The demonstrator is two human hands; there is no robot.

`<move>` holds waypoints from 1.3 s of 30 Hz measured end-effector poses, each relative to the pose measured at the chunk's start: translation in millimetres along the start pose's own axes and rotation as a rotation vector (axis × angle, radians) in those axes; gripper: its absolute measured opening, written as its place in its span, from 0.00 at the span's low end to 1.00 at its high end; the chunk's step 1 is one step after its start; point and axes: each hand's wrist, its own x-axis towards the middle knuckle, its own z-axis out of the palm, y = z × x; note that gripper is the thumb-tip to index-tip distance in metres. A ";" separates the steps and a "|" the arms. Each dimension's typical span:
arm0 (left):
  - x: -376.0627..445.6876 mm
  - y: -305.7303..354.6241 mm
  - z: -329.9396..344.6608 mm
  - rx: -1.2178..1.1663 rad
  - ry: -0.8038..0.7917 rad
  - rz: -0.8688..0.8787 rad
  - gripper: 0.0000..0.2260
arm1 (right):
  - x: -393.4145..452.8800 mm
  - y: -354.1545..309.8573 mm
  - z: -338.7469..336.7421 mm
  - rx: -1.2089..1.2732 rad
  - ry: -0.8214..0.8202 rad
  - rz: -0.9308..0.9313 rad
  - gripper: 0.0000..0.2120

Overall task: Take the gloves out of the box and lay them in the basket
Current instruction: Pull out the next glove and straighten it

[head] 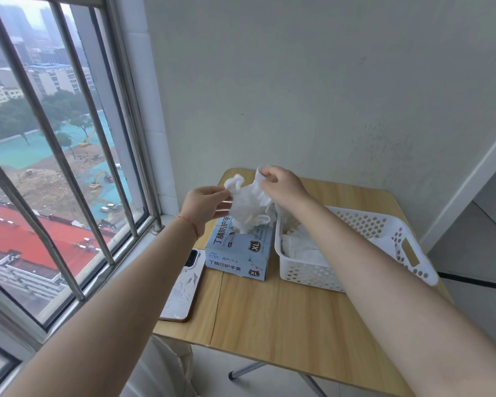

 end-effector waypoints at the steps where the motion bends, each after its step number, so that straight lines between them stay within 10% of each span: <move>1: -0.5 0.1 1.6 -0.011 -0.034 -0.014 0.04 | 0.1 0.0 2.1 -0.047 -0.058 -0.011 0.22; 11: 11.7 22.0 -14.2 -0.302 0.377 0.061 0.08 | 2.9 6.1 20.2 -0.494 -0.028 -0.066 0.18; 16: 11.0 48.0 -10.8 -0.365 0.262 0.151 0.08 | -8.7 -13.3 26.2 -0.767 -0.476 -0.015 0.13; 24: 3.0 49.9 7.3 -0.389 0.243 0.012 0.09 | -16.0 -18.4 -9.9 -0.296 0.139 -0.227 0.15; 31: -10.1 60.1 31.0 -0.250 0.131 -0.025 0.06 | -33.3 -26.0 -12.6 -0.365 0.031 -0.528 0.34; 36: -27.7 63.6 31.9 -0.201 0.029 -0.031 0.04 | -32.6 -19.4 -12.2 -0.371 0.080 -0.479 0.03; 39: -31.6 60.2 25.7 -0.009 0.078 0.000 0.06 | -39.3 -24.1 -19.0 0.011 -0.018 -0.267 0.11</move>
